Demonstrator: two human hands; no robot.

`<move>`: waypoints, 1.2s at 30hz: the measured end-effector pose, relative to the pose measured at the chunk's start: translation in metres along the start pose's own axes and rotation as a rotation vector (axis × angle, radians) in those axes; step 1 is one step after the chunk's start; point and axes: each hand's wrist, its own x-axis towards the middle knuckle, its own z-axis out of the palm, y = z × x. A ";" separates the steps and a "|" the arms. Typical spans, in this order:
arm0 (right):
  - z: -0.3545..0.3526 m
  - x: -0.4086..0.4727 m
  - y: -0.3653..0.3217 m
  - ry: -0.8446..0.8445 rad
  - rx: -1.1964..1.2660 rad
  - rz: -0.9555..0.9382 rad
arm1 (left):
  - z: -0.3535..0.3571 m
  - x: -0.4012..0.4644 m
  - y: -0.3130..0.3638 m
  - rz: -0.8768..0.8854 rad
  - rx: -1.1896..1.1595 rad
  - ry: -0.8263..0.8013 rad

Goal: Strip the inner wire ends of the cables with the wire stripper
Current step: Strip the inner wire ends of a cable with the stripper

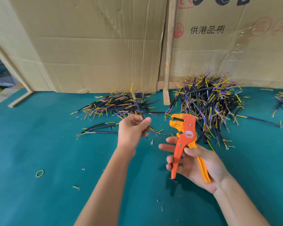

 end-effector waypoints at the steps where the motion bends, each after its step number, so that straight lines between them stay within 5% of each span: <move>1: 0.001 0.001 0.001 -0.003 -0.005 -0.004 | 0.003 -0.010 -0.003 -0.017 -0.120 0.002; 6: 0.003 0.003 0.003 0.043 -0.011 -0.038 | 0.018 -0.049 -0.024 -0.078 -0.433 0.082; 13: -0.003 0.005 0.004 0.122 -0.029 -0.073 | 0.025 -0.071 -0.039 -0.093 -0.504 0.053; 26: -0.003 0.003 0.001 -0.040 -0.148 -0.044 | 0.021 -0.067 -0.049 -0.020 -0.283 -0.144; 36: -0.004 0.003 0.003 0.017 -0.172 -0.056 | 0.024 -0.065 -0.050 -0.006 -0.280 -0.018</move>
